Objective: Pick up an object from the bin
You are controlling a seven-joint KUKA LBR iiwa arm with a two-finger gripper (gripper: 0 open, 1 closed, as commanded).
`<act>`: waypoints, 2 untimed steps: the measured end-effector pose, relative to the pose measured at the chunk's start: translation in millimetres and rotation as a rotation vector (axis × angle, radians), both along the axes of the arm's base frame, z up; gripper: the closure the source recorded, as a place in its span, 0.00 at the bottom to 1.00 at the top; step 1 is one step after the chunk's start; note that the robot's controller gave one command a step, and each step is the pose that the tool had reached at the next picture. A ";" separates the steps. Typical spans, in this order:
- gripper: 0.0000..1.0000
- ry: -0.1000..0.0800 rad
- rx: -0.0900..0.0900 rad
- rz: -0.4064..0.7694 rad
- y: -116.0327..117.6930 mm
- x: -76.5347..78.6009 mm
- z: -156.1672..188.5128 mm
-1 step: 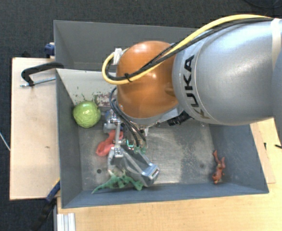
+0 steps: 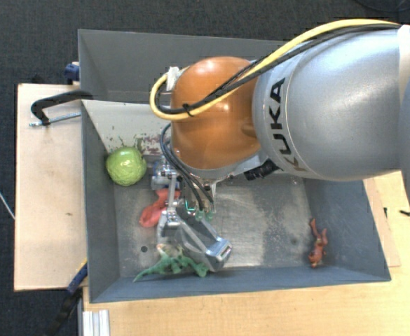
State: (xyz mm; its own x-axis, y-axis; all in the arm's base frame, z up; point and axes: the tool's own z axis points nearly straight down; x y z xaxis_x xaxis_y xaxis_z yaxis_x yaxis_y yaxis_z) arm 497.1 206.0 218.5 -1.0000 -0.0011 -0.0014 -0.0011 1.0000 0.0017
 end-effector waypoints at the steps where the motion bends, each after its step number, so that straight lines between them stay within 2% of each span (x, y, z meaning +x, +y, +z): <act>1: 0.00 -0.006 0.002 0.013 -14.4 2.0 -49.1; 2: 0.00 -0.003 0.001 0.017 -18.1 2.8 -65.1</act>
Offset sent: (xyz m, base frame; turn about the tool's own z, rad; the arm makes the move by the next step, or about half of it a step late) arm 0.0085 -0.0198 -0.1485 -0.1372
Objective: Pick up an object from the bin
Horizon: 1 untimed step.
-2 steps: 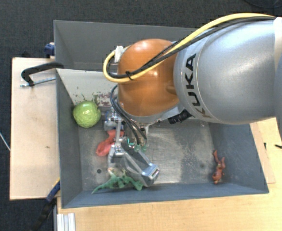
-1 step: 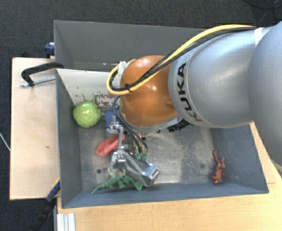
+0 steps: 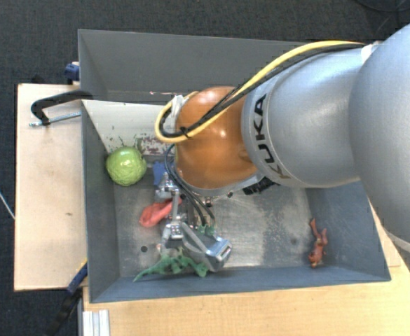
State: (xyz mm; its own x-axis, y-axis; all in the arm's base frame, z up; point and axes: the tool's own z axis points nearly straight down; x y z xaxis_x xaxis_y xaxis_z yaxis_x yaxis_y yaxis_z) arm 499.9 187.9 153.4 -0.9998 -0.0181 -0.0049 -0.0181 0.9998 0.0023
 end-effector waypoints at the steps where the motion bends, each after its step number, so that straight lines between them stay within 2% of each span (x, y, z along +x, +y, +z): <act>1: 0.00 0.007 -0.002 0.183 -3.5 7.5 -34.7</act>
Offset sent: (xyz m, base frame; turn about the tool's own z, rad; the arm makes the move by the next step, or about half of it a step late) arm 0.0257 -0.0100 -0.0834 -0.2603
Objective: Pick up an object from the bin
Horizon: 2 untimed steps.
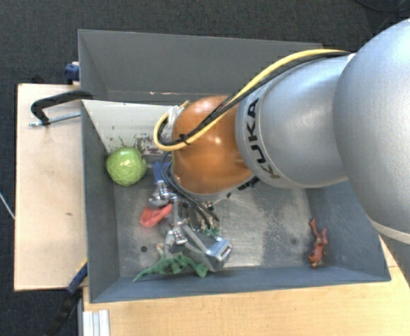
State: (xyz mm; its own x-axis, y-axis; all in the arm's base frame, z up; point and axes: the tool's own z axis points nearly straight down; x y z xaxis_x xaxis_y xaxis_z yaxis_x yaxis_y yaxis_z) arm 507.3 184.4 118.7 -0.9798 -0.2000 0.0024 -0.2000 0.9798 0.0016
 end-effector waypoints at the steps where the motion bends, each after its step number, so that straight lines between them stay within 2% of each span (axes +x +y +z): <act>1: 1.00 -0.002 0.003 0.078 -2.8 20.1 -41.3; 2: 1.00 -0.002 0.003 0.078 -2.8 20.2 -41.3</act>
Offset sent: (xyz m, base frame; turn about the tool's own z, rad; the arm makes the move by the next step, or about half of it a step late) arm 0.0000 0.0000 0.0000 0.0000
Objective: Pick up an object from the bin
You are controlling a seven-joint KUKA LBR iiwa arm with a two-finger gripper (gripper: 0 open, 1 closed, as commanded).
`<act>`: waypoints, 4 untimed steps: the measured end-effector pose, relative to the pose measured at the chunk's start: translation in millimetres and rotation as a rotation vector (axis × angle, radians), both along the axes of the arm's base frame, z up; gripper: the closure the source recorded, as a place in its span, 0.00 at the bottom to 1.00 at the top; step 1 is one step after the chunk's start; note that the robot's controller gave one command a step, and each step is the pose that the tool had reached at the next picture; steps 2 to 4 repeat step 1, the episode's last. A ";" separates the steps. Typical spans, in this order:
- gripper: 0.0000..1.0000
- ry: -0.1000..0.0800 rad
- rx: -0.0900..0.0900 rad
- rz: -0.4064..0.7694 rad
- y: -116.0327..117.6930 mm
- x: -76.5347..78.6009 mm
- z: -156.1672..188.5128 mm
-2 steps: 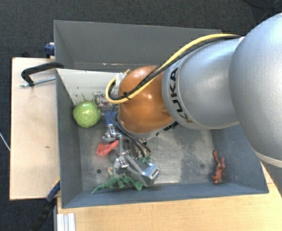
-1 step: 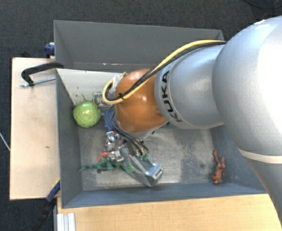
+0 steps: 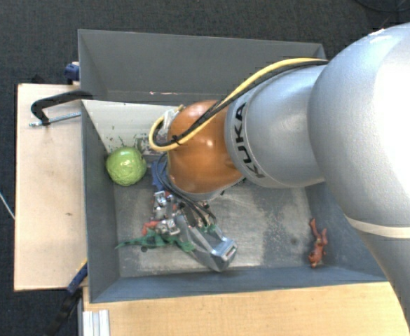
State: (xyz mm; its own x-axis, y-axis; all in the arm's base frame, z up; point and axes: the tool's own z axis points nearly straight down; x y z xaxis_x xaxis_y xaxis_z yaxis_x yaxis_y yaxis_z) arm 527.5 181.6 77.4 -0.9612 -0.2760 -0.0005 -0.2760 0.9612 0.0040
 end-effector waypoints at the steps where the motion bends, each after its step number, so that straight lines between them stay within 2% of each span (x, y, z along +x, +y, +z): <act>1: 1.00 -0.014 0.001 0.049 0.9 -2.3 172.2; 4: 1.00 -0.014 0.001 0.049 0.9 -2.3 172.2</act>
Offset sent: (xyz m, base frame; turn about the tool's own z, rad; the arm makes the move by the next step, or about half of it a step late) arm 0.0000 0.0000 0.0000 0.0000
